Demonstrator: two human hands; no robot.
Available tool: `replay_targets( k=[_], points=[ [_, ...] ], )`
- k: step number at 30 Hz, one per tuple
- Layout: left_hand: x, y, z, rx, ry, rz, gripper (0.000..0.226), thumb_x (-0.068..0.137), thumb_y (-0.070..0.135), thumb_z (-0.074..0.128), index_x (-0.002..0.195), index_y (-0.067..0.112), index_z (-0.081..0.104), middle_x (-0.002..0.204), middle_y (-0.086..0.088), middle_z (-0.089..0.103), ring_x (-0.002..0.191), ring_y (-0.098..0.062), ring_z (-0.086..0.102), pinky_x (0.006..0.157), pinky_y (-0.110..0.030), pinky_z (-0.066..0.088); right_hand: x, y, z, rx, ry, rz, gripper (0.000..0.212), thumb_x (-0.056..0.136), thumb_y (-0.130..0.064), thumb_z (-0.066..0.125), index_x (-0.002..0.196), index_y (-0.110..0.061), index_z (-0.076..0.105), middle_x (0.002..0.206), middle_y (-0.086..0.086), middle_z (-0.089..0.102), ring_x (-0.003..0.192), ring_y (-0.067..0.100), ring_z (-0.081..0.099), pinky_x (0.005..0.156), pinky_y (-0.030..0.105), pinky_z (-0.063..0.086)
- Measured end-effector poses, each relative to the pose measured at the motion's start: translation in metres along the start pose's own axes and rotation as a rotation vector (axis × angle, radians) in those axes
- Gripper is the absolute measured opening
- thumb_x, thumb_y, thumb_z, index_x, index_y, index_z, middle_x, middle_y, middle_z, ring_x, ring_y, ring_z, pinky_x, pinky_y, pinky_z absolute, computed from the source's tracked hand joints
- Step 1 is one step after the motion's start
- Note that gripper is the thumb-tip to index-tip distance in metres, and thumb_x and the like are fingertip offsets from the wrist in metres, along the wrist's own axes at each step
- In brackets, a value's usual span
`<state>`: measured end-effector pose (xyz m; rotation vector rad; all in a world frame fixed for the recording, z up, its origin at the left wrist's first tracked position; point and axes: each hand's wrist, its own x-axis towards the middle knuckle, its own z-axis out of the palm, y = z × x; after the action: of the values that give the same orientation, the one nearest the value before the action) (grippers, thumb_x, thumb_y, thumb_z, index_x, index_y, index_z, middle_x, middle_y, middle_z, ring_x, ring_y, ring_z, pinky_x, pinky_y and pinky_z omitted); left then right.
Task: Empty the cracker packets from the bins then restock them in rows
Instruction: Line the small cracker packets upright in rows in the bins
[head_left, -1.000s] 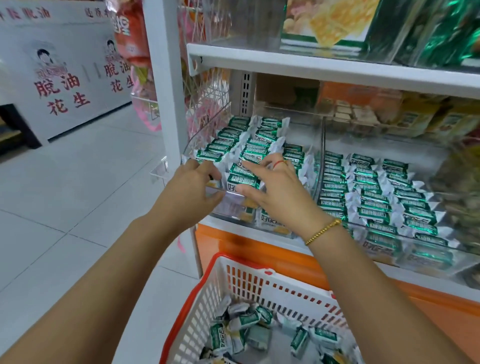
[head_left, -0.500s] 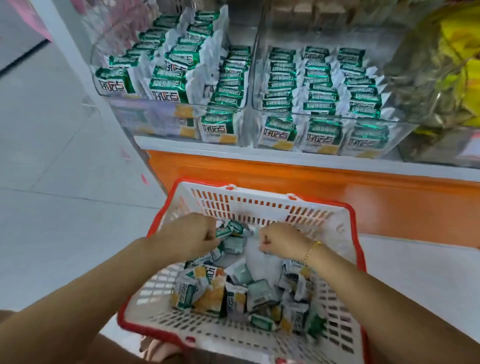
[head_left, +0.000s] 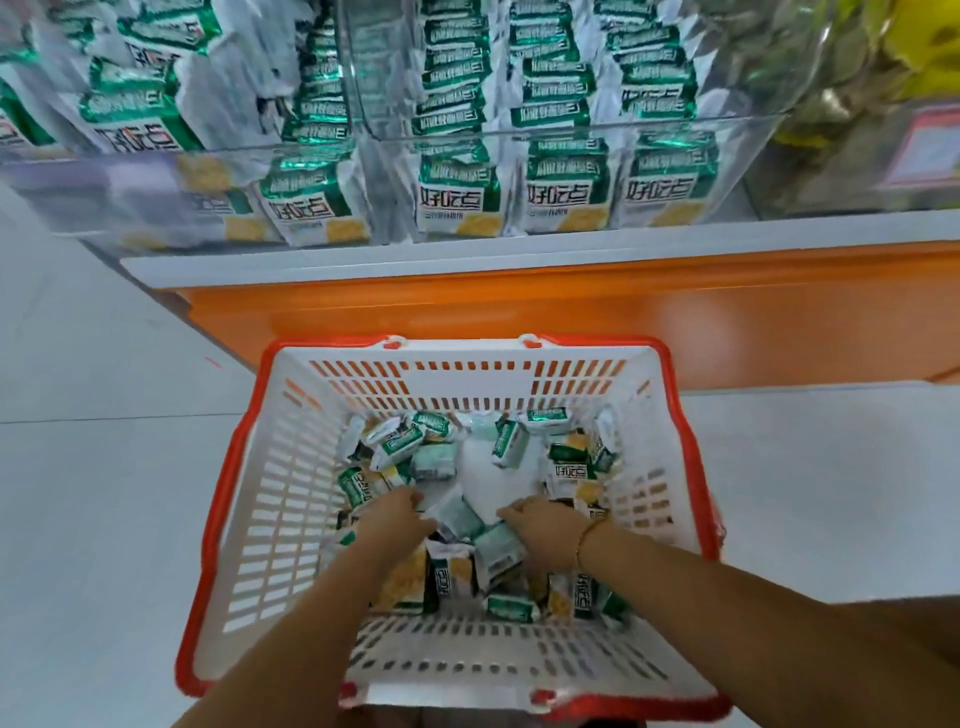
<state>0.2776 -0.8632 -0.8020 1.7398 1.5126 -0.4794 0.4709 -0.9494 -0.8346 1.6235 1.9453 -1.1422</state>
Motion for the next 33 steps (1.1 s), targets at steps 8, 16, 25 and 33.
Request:
replay_targets(
  k=[8,16,25,33],
  points=[
    [0.015,0.031,0.027,0.216,-0.008,0.071,0.031,0.091,0.022,0.052,0.119,0.009,0.055,0.109,-0.008,0.062,0.090,-0.019,0.057,0.077,-0.027,0.046,0.003,-0.004,0.013,0.021,0.129,0.119,0.050,0.084,-0.019,0.065,0.129,-0.007,0.050,0.128,0.017,0.043,0.118,0.032,0.044,0.094,0.037,0.042],
    [0.021,0.029,0.012,0.059,0.105,0.189,0.035,0.089,0.010,0.056,0.123,0.016,0.058,0.117,-0.007,0.058,0.091,-0.018,0.059,0.084,-0.023,0.049,0.001,0.006,-0.020,0.354,0.078,0.126,0.027,0.083,-0.020,0.070,0.107,-0.013,0.061,0.098,0.000,0.054,0.085,0.015,0.052,0.064,0.023,0.044],
    [-0.051,0.015,-0.060,-0.392,0.291,0.372,0.038,0.084,0.001,0.066,0.110,0.029,0.063,0.131,0.000,0.055,0.082,0.012,0.057,0.066,-0.006,0.045,0.002,0.000,-0.025,0.515,0.138,0.139,0.005,0.085,-0.015,0.064,0.088,-0.016,0.060,0.101,0.014,0.070,0.092,0.025,0.068,0.074,0.030,0.054],
    [-0.102,0.004,-0.082,-0.852,0.174,0.259,0.035,0.077,-0.002,0.074,0.108,0.015,0.067,0.096,-0.006,0.072,0.079,-0.014,0.070,0.064,-0.021,0.055,0.016,-0.015,-0.009,0.664,0.214,0.246,0.073,0.086,-0.029,0.070,0.143,-0.009,0.030,0.141,0.013,0.044,0.126,0.025,0.047,0.098,0.030,0.043]
  ],
)
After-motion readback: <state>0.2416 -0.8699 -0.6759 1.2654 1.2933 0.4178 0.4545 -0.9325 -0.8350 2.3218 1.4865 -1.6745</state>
